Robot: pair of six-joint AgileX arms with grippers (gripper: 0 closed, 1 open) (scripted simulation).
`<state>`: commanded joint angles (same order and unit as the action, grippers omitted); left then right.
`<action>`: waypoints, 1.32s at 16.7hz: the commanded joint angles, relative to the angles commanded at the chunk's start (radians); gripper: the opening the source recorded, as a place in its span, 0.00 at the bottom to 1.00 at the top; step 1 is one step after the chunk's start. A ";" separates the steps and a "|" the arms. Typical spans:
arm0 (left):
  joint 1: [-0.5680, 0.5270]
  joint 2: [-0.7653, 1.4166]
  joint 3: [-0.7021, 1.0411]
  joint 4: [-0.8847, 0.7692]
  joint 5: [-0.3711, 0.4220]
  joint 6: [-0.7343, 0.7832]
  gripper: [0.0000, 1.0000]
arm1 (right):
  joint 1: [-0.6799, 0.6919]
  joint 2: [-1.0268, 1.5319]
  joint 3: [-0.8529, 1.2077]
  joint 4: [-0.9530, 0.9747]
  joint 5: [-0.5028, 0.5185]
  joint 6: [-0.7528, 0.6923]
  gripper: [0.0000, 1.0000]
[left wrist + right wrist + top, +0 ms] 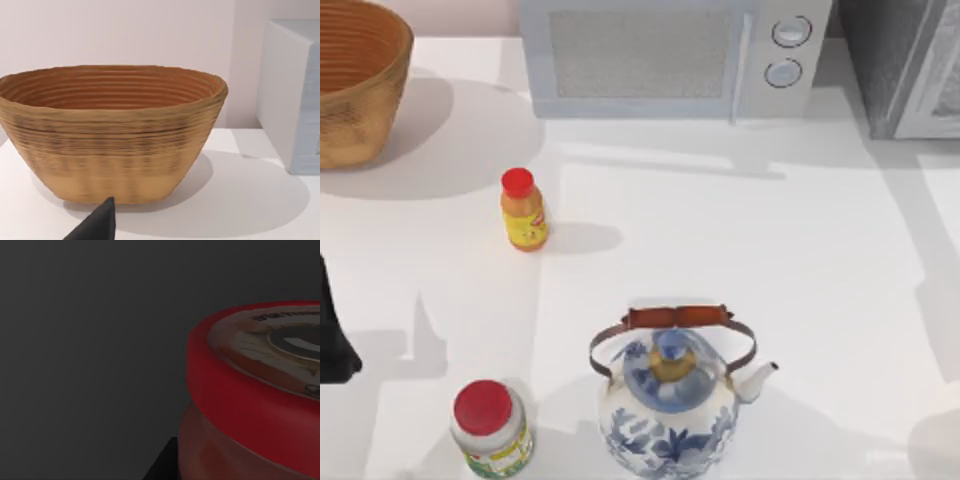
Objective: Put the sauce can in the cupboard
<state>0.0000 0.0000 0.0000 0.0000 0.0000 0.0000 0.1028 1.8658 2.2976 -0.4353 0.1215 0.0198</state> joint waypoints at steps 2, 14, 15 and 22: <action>0.000 0.000 0.000 0.000 0.000 0.000 1.00 | 0.000 0.000 0.000 0.000 0.000 0.000 0.00; 0.000 0.000 0.000 0.000 0.000 0.000 1.00 | 0.000 0.000 0.000 0.000 0.000 0.000 0.83; 0.000 0.000 0.000 0.000 0.000 0.000 1.00 | 0.000 0.000 0.000 0.000 0.000 0.000 0.90; 0.000 0.000 0.000 0.000 0.000 0.000 1.00 | 0.000 0.000 0.000 0.000 0.000 0.000 1.00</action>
